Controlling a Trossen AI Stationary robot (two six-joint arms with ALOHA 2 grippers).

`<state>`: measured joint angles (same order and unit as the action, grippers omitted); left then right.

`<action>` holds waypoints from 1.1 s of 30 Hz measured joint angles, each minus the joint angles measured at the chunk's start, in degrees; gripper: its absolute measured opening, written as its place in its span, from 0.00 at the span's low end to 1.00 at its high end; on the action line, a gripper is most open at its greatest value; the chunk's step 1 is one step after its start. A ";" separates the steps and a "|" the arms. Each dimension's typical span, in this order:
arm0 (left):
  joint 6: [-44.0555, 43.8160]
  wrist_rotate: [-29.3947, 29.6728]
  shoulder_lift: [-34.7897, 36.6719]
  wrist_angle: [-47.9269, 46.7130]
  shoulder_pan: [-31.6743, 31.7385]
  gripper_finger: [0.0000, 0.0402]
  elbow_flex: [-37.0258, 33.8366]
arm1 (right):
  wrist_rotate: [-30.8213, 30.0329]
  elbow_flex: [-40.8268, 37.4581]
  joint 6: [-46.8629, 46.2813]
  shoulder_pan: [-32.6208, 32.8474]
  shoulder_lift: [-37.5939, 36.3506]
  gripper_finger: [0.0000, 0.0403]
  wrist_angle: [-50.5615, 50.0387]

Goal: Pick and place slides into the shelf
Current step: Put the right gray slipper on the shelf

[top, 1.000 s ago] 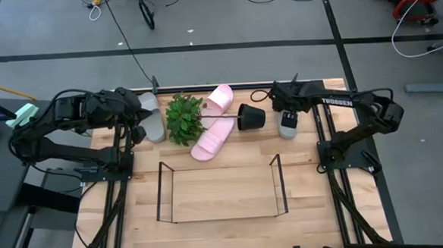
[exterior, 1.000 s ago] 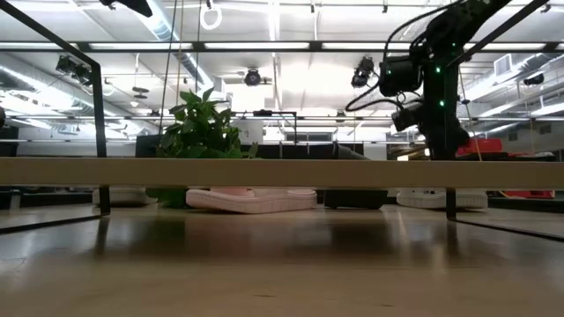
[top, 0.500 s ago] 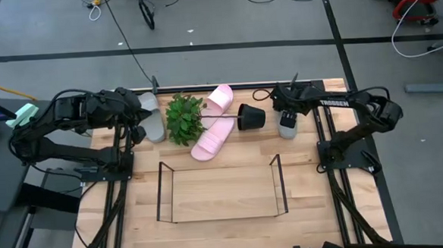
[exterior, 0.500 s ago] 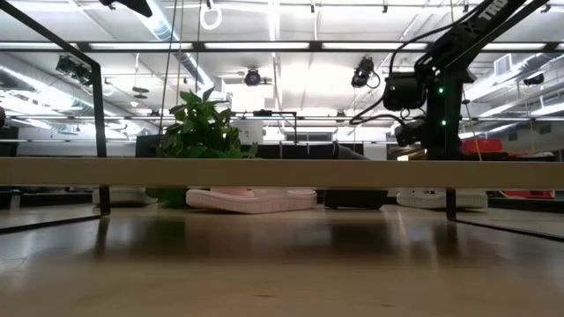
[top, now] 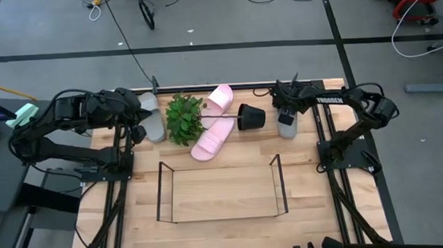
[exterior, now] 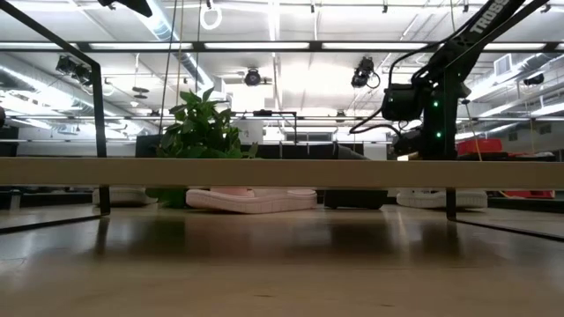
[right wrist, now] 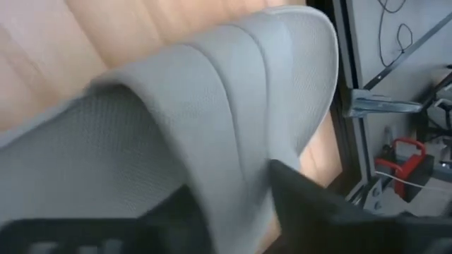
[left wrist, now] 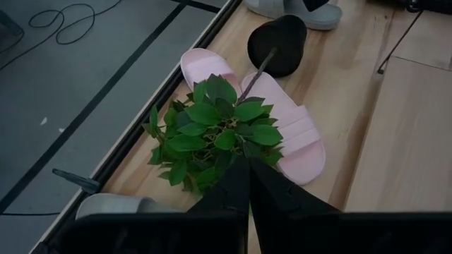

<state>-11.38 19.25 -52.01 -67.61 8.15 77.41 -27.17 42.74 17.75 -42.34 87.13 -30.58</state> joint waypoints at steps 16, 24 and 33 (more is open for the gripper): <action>0.08 0.00 0.00 0.02 0.00 0.03 0.00 | 2.18 19.67 0.20 0.98 -3.15 0.02 -26.34; 0.08 0.00 0.00 0.00 0.01 0.05 0.00 | 5.77 35.41 -4.49 2.74 -3.17 0.02 -42.47; 0.24 0.02 0.00 0.02 0.02 0.04 0.00 | 10.25 46.84 -14.90 12.11 -3.19 0.02 -50.15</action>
<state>-11.14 19.27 -52.01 -67.59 8.16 77.41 -16.92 89.58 2.85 -30.23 83.94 -80.74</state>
